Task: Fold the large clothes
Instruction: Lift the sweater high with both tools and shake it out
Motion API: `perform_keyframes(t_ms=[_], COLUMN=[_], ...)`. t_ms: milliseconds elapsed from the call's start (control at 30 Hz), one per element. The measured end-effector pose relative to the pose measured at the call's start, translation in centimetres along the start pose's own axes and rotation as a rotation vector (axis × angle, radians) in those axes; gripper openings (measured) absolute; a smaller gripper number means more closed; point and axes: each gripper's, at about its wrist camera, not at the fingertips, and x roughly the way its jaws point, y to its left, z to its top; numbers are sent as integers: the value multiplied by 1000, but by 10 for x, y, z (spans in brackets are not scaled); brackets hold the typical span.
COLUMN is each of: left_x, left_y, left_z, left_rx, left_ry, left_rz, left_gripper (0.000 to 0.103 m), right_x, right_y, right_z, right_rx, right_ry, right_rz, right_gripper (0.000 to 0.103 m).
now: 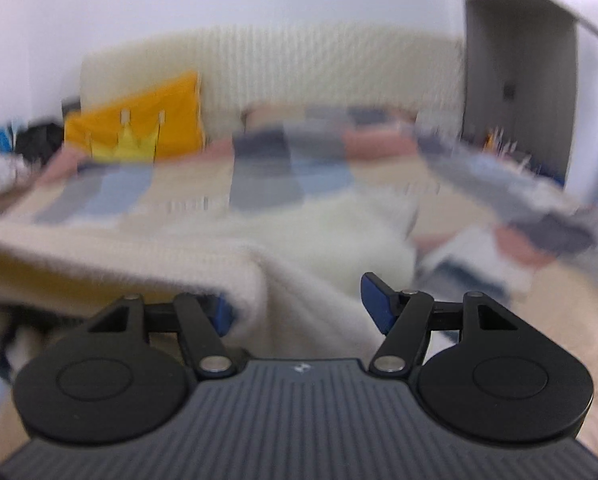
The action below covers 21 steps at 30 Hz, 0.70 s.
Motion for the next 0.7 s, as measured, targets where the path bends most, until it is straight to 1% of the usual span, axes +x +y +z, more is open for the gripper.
perform_keyframes(t_ms=[67, 167, 300, 400, 467, 533, 600, 700], left_x=[-14, -36, -72, -93, -106, -122, -140, -166], left_y=[2, 6, -4, -7, -9, -13, -18, -23], left_z=[17, 48, 96, 134, 159, 186, 215, 260], left_rx=[-37, -114, -103, -133, -150, -165, -138, -124], left_ry=[-13, 7, -73, -103, -122, -152, -187, -214], left_rz=[-30, -99, -115, -138, -148, -166, -172, -182], left_gripper=[31, 31, 31, 31, 30, 27, 27, 25], right_x=[-20, -47, -82, -108, -121, -137, -153, -178], right_y=[-3, -8, -16, -18, -23, -28, -33, -39], right_z=[18, 50, 94, 128, 149, 172, 192, 219], right_rx=[-8, -27, -39, -71, -59, -53, -37, -33], right_ry=[-62, -144, -232, -309, -332, -356, -381, -428], right_rz=[-1, -3, 6, 0, 19, 41, 52, 70], right_gripper=[66, 66, 66, 66, 66, 66, 66, 66])
